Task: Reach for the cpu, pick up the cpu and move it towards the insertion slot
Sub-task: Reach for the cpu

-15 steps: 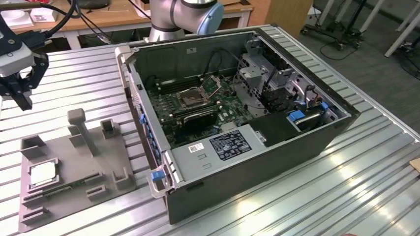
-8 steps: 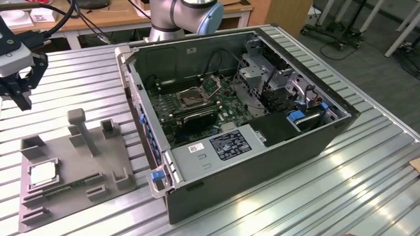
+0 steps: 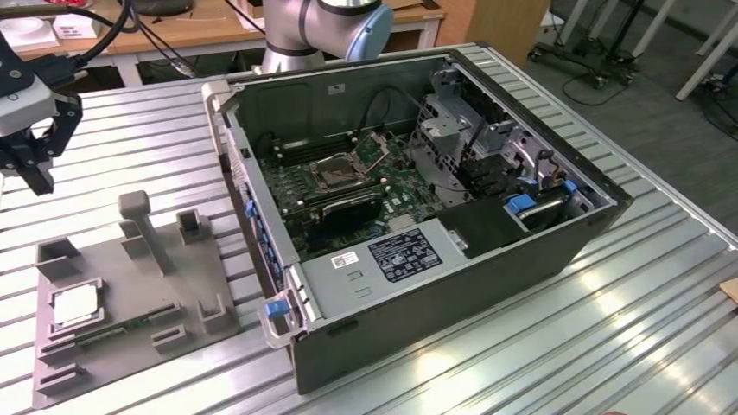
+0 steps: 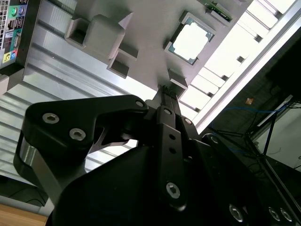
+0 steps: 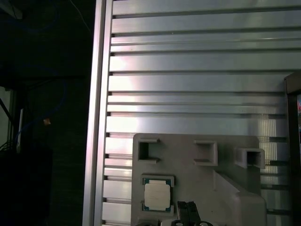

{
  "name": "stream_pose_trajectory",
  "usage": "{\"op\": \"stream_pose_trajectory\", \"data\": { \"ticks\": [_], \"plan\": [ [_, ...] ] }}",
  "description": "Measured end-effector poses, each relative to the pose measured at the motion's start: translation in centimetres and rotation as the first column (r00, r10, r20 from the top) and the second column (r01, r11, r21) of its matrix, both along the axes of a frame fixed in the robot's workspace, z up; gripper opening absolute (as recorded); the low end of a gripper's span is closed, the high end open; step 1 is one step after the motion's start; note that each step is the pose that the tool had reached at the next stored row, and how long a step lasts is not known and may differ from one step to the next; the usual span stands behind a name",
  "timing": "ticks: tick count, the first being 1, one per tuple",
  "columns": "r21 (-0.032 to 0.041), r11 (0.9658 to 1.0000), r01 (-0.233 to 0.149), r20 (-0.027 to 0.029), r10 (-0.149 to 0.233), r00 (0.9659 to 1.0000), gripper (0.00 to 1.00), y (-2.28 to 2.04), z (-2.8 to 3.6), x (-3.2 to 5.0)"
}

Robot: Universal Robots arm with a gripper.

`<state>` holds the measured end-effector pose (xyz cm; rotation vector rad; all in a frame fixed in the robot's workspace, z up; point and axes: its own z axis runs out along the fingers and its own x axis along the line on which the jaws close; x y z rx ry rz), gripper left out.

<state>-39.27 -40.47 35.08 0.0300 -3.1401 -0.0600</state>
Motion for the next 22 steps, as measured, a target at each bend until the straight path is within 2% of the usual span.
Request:
{"op": "stream_pose_trajectory", "data": {
  "ticks": [22],
  "plan": [
    [0.0000,1.0000,0.000,0.0000,0.000,1.0000,0.11,-0.17,-0.05,-0.29]
  ]
}}
